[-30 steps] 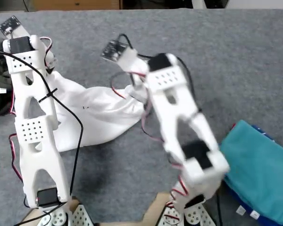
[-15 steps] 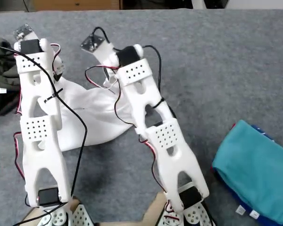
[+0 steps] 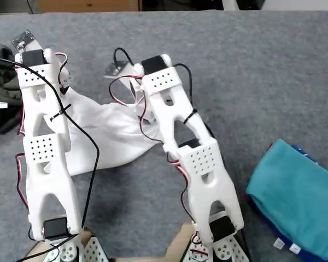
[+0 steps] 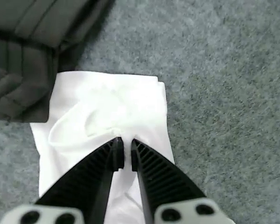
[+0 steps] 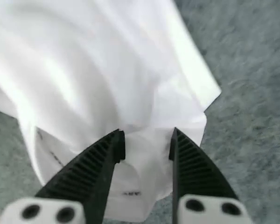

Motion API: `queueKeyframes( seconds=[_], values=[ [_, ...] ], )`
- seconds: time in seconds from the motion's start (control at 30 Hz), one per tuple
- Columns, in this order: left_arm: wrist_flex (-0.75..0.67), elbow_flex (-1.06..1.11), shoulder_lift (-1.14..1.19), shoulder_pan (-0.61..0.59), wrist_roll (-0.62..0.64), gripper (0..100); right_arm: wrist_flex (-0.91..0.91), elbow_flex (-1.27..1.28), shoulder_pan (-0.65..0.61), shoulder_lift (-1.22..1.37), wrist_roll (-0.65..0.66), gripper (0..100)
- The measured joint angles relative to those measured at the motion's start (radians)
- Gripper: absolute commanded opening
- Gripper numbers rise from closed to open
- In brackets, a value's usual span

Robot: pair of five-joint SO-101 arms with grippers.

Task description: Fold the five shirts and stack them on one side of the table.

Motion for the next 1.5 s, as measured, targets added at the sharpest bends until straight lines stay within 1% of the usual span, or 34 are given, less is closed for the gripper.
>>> queueKeyframes(
  seconds=[0.03,0.07,0.13,0.2,0.33,0.53,0.63,0.7,0.83,1.07,1.13,1.17,1.27,1.37,1.43,1.5],
  values=[
    [-0.002,0.0,0.0,0.0,0.0,2,0.0,0.008,0.014,0.0,0.002,1.9],
    [-0.003,0.0,0.0,0.0,0.0,2,0.0,0.008,0.032,0.0,0.003,0.0],
    [-0.003,0.0,0.0,0.0,0.0,2,0.0,0.008,0.078,-0.002,0.003,1.9],
    [-0.003,0.0,0.0,0.0,0.0,2,0.0,0.008,0.114,-0.002,0.015,0.4],
    [-0.003,0.0,0.0,0.0,0.0,2,0.0,0.015,0.157,-0.02,0.034,0.5],
    [-0.014,0.0,0.003,0.0,0.002,2,0.0,0.152,0.192,-0.21,0.038,0.5],
    [-0.014,0.0,0.008,0.0,0.002,2,-0.012,0.279,0.224,-0.338,0.038,0.5],
    [-0.014,0.0,0.008,0.0,0.002,2,-0.057,0.39,0.256,-0.428,0.038,0.5],
    [-0.014,0.0,0.009,0.0,0.002,2,-0.242,0.706,0.318,-0.637,0.075,0.5],
    [0.0,-0.018,0.009,0.0,0.002,2,-0.819,1.438,0.388,-0.974,0.106,0.5],
    [0.037,-0.068,0.009,0.0,-0.003,2,-0.928,1.591,0.402,-1.053,0.106,0.5],
    [0.048,-0.091,0.009,0.0,-0.012,2,-0.947,1.642,0.405,-1.086,0.106,0.6],
    [0.055,-0.123,0.009,0.0,-0.046,2,-0.942,1.723,0.407,-1.175,0.143,0.9],
    [0.055,-0.123,-0.015,0.0,-0.086,2,-0.875,1.749,0.407,-1.237,0.218,1.1],
    [0.055,-0.091,-0.074,0.002,-0.118,2,-0.815,1.752,0.407,-1.275,0.262,4.9],
    [0.055,-0.034,-0.149,0.002,-0.163,2,-0.75,1.752,0.407,-1.312,0.302,11.7]
  ],
)
